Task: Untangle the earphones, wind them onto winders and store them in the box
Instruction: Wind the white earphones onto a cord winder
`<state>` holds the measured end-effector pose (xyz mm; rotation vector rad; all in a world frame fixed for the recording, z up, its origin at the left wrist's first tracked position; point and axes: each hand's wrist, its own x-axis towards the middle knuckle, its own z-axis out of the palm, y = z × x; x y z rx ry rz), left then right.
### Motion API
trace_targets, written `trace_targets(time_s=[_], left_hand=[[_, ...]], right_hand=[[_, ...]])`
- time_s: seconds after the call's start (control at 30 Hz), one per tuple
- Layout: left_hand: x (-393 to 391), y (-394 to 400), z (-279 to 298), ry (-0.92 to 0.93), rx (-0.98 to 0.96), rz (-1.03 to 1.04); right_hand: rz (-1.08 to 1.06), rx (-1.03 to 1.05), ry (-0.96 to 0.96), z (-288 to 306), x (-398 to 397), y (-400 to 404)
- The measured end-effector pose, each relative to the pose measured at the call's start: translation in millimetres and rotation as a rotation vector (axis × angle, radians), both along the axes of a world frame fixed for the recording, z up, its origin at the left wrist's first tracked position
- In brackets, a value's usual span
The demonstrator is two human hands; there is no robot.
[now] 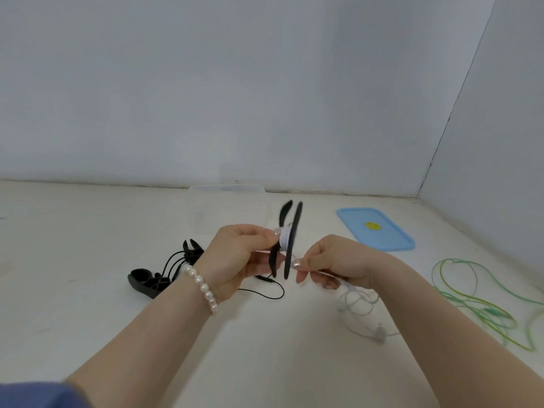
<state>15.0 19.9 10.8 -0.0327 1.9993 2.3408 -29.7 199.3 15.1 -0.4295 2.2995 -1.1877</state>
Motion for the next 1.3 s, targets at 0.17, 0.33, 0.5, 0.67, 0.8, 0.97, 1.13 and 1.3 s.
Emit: trace_targets(time_s=[0.17,0.33,0.5,0.67,0.8,0.97,1.13,1.3], left_hand=[[2,6,-5,0.043,-0.315,-0.068],[3,5,-7,0.027,-0.404,-0.143],[-2,2,-12,0.062,-0.567,-0.126],[-6,2,-13,0.086,-0.502,-0.016],[-6,2,-11,0.091,-0.442,-0.008],[-14,-2,-19,0.12,-0.502,0.126],[-12,1,-16,0.114,-0.276,0.2],[-9,-2,-7,0.018,0.061,0.196]], right_hand=[[-0.199,0.028,0.142,5,-6,9],[-0.195,-0.01,0.118,8,-6,11],[-0.234,-0.101,0.022,14,-12,22],[-0.324,-0.216,-0.06,20,-11,19],[-0.366,-0.306,-0.081,20,-9,15],[-0.168,-0.386,-0.051,26,1,5],[0.156,-0.325,-0.097,22,18,-13],[0.215,-0.162,-0.073,10,15,-18]])
